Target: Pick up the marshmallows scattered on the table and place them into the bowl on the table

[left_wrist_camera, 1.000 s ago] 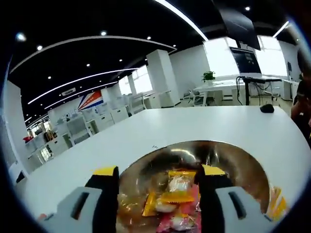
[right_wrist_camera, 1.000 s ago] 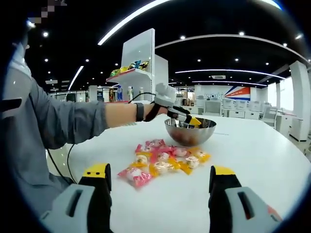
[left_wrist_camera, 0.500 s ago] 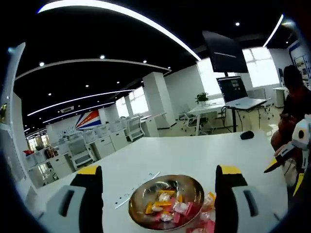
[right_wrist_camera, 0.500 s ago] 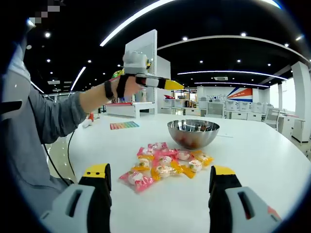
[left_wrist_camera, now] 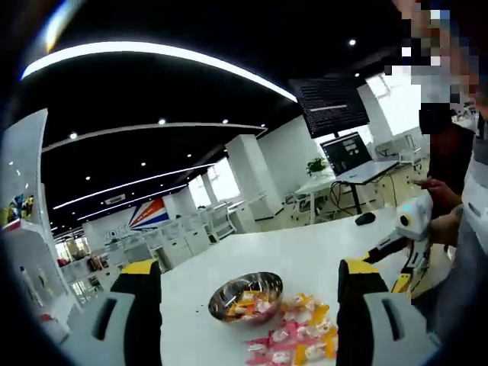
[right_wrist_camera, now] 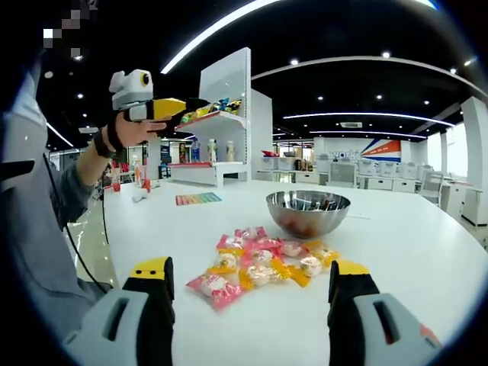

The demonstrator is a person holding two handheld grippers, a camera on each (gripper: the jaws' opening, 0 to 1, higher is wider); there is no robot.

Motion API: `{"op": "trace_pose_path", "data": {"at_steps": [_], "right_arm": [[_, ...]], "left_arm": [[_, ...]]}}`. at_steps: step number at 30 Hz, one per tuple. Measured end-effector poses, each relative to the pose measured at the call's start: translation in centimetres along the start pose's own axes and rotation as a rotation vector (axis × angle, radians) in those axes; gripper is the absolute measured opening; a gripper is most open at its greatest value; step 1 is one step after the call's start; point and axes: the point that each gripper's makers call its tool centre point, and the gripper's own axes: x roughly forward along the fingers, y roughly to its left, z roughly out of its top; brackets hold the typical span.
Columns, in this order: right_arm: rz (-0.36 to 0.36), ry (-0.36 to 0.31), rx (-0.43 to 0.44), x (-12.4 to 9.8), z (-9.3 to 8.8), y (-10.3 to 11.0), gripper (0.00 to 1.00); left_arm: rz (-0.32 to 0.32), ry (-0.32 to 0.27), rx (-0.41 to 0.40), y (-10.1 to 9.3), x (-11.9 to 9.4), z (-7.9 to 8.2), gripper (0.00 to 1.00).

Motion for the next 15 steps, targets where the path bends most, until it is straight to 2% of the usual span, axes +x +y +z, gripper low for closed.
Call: {"op": "trace_pose_path", "data": {"at_steps": [1,5,10,12,15], "right_arm": [[-0.004,-0.001,-0.002,0.0,0.0,-0.1,0.79],[-0.014,-0.002,0.002,0.0,0.1,-0.4,0.79],[-0.026,0.005,-0.002,-0.1,-0.1,-0.7,0.79],[-0.03,0.0,0.001,-0.1,0.0,-0.8,0.79],[-0.035,-0.002,0.002,-0.2,0.1,-0.8,0.79]], "left_arm": [[0.001,0.001,0.0,-0.2,-0.2,-0.1,0.95],[0.036,0.012,-0.018,-2.3,-2.7,-2.3,0.95],[0.02,0.087,-0.137,-5.5,-2.6,-8.1,0.95],[0.038,0.131,-0.143,-6.3,-2.5,-10.8,0.95],[0.066,0.172,-0.121,-7.1,-2.6,-12.9,0.95]]}}
